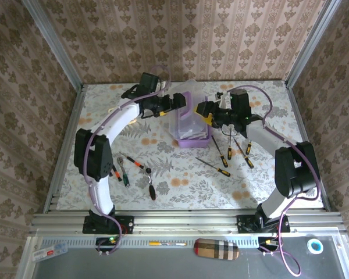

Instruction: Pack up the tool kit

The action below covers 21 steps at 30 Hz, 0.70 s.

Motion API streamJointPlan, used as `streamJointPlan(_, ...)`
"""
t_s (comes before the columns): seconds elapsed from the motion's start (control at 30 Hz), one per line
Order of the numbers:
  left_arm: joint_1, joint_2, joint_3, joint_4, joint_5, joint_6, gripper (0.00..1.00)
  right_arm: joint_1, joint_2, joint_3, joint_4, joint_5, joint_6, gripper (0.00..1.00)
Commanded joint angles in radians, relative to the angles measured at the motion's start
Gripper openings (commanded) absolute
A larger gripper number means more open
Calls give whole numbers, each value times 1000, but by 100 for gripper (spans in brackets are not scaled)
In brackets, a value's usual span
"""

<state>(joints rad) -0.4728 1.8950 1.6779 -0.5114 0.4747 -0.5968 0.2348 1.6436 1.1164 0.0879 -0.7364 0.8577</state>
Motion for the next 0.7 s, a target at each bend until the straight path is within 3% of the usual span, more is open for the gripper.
streamJointPlan(0.0, 10, -90, -51, -50, -40, 75, 100, 18, 4, 58, -29, -21, -36, 75)
streamJointPlan(0.13, 66, -184, -192, -33, -173, 60, 100, 26, 4, 92, -81, -14, -69, 75)
streamJointPlan(0.37, 160, -276, -444, 92, -229, -4, 97, 42, 11, 150, -148, -11, -104, 75)
streamJointPlan(0.67, 189, -212, -486, 99, -265, 27, 96, 70, 54, 247, -225, -14, -151, 75)
